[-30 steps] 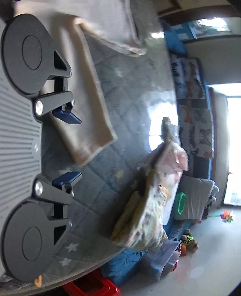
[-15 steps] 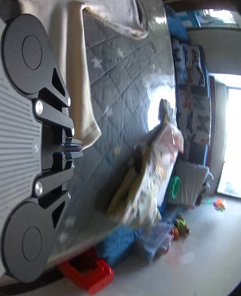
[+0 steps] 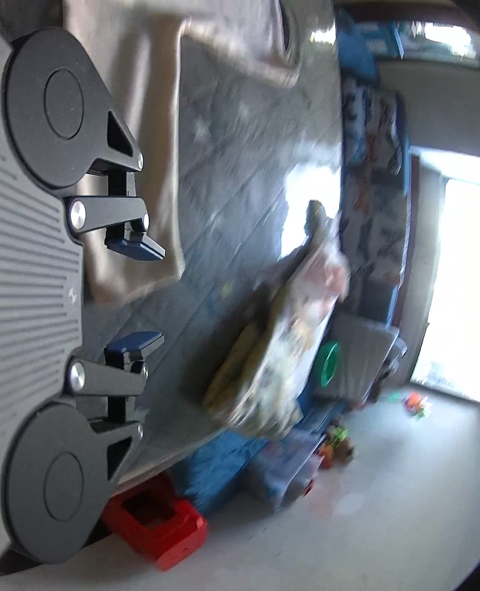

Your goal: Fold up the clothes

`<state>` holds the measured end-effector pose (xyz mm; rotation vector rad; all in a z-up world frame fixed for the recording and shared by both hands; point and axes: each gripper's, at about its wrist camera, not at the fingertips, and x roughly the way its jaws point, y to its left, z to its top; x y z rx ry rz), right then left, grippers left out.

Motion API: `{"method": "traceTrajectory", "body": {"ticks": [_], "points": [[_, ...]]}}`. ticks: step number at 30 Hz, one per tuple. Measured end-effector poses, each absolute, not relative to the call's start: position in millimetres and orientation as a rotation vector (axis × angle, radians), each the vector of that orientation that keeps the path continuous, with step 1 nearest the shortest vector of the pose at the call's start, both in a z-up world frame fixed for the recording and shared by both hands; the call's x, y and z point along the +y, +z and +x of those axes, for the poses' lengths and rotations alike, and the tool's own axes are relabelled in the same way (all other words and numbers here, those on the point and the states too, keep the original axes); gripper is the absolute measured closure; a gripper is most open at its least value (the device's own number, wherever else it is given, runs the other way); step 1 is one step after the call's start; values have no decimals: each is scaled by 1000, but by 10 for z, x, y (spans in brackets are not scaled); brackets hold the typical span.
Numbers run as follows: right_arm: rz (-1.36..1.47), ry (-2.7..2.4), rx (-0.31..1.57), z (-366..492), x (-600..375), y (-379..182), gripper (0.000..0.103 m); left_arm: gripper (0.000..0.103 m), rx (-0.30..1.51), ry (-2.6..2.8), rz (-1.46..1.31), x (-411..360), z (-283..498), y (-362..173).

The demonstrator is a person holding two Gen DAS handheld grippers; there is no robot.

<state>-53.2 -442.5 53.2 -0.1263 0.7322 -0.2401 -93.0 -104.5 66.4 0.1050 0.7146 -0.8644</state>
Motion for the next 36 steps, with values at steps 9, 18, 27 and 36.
{"method": "traceTrajectory", "body": {"ticks": [9, 18, 27, 36], "points": [[-231, 268, 744, -715, -3331, 602, 49, 56, 687, -355, 53, 266, -1018, 791], [-352, 576, 749, -894, -2460, 578, 49, 54, 754, 48, -49, 1293, -949, 491], [-455, 783, 717, -1007, -1895, 654, 48, 53, 770, 58, -94, 1388, -858, 327], [-502, 896, 697, -1057, -1379, 569, 44, 97, 711, 72, -15, 1362, -826, 352]]}}
